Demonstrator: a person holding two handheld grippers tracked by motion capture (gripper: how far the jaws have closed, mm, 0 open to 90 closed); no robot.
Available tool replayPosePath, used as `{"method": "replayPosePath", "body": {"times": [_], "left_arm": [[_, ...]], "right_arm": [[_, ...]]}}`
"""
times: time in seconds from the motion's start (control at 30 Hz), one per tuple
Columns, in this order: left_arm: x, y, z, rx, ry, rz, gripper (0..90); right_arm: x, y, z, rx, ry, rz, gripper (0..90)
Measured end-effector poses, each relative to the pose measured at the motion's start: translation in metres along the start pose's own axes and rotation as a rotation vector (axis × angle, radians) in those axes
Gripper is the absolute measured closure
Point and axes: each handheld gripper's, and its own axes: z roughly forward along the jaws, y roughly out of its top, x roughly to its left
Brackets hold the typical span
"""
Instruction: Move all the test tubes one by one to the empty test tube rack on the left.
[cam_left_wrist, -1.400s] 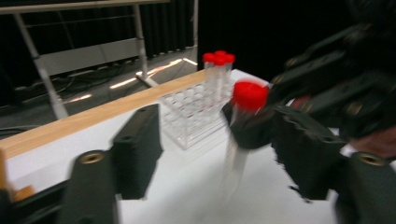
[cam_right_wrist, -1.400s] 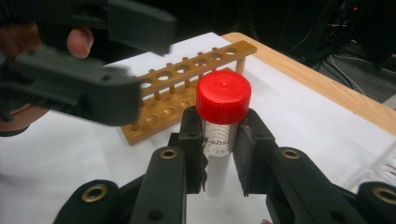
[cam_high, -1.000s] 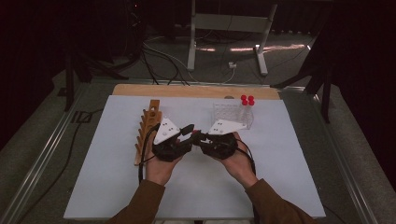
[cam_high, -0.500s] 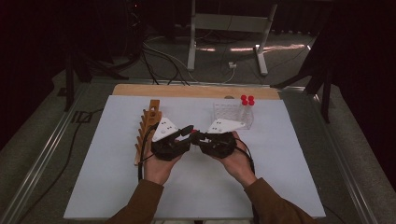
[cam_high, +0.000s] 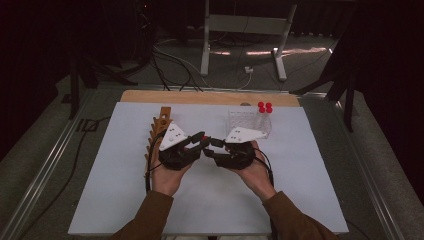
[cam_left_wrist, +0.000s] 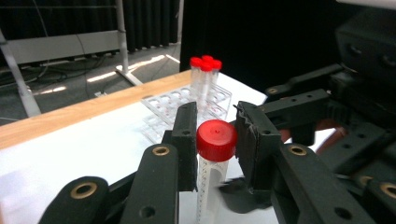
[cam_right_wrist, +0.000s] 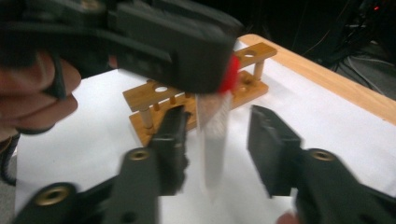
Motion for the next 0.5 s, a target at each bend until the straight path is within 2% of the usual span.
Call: {"method": "replayPosePath", "body": {"times": [0.1,0.17,0.23,0.27,0.3,0.33,0.37,0.4,0.43,0.5], "left_arm": [[0.007,0.004,-0.005,-0.010,0.010,-0.005,71.5],[0.010,0.005,-0.007,-0.014,0.016,-0.004,71.5],[0.020,0.012,-0.013,-0.034,0.032,-0.013,71.5],[0.020,0.012,-0.013,-0.034,0.032,-0.013,71.5],[0.024,0.014,-0.016,-0.041,0.040,-0.020,71.5],[0.028,0.017,-0.018,-0.044,0.046,-0.021,71.5],[0.035,0.021,-0.022,-0.048,0.061,-0.021,71.5],[0.035,0.021,-0.022,-0.048,0.061,-0.021,71.5],[0.041,0.025,-0.024,-0.054,0.074,-0.022,71.5],[0.046,0.027,-0.026,-0.053,0.090,-0.017,71.5]], "right_arm": [[-0.004,-0.003,-0.007,-0.013,-0.002,0.032,36.2],[-0.008,-0.007,-0.013,-0.022,-0.011,0.062,28.7],[-0.012,-0.013,-0.020,-0.030,-0.049,0.072,20.0],[-0.012,-0.013,-0.020,-0.030,-0.049,0.072,20.0],[-0.013,-0.015,-0.024,-0.029,-0.075,0.074,15.5],[-0.017,-0.022,-0.035,-0.035,-0.122,0.071,9.3],[-0.018,-0.025,-0.040,-0.036,-0.141,0.070,5.7],[-0.018,-0.025,-0.040,-0.036,-0.141,0.070,5.7],[-0.021,-0.032,-0.051,-0.037,-0.164,0.069,2.8],[-0.024,-0.039,-0.059,-0.029,-0.190,0.057,1.0]]}}
